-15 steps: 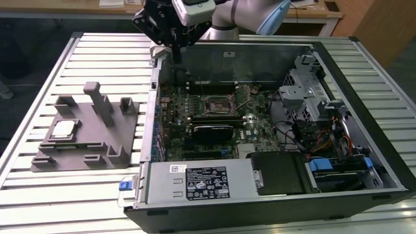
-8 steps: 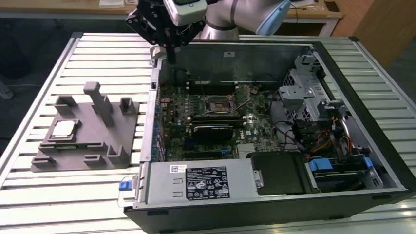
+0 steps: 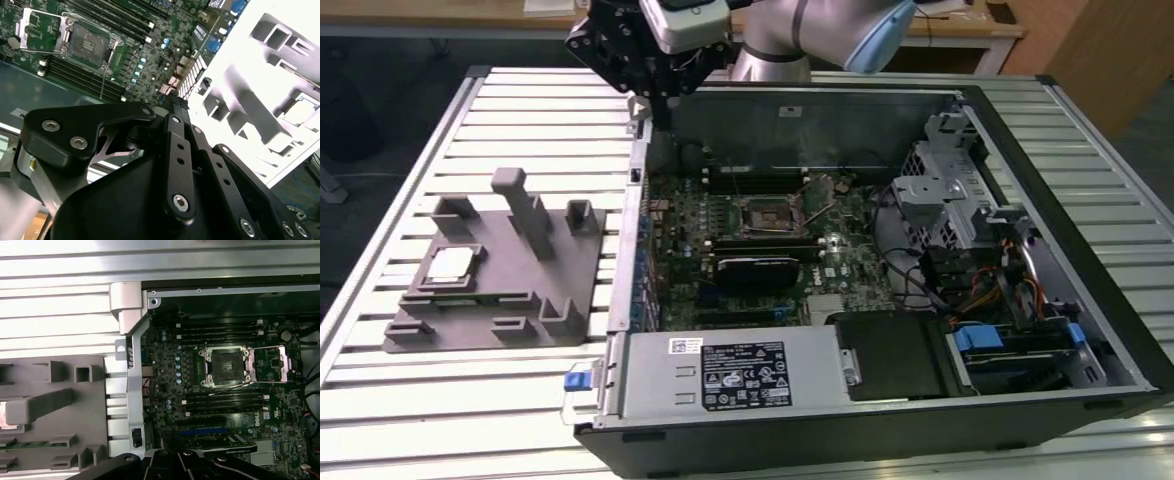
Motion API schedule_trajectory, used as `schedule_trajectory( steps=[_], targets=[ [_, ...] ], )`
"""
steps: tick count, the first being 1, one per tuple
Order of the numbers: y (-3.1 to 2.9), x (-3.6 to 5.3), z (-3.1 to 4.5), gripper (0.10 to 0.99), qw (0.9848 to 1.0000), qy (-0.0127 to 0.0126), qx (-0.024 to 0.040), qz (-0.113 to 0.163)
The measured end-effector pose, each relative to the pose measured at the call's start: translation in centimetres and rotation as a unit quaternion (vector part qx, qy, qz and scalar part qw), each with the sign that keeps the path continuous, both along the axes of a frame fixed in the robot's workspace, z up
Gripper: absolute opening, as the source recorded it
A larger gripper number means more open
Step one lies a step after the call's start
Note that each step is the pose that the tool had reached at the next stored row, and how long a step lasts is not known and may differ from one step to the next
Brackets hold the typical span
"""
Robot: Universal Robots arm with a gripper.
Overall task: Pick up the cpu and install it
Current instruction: 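Reach for the cpu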
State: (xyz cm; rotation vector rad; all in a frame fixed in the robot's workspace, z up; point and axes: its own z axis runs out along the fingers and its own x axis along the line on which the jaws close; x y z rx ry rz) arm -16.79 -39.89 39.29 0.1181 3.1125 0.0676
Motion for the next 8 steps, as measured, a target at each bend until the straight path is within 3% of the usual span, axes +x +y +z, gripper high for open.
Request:
schedule_trajectory(
  steps=[8],
  targets=[
    [0.00, -0.87, -0.02, 0.106, 1.0000, 0.0000, 0.0000, 0.000]
  ],
)
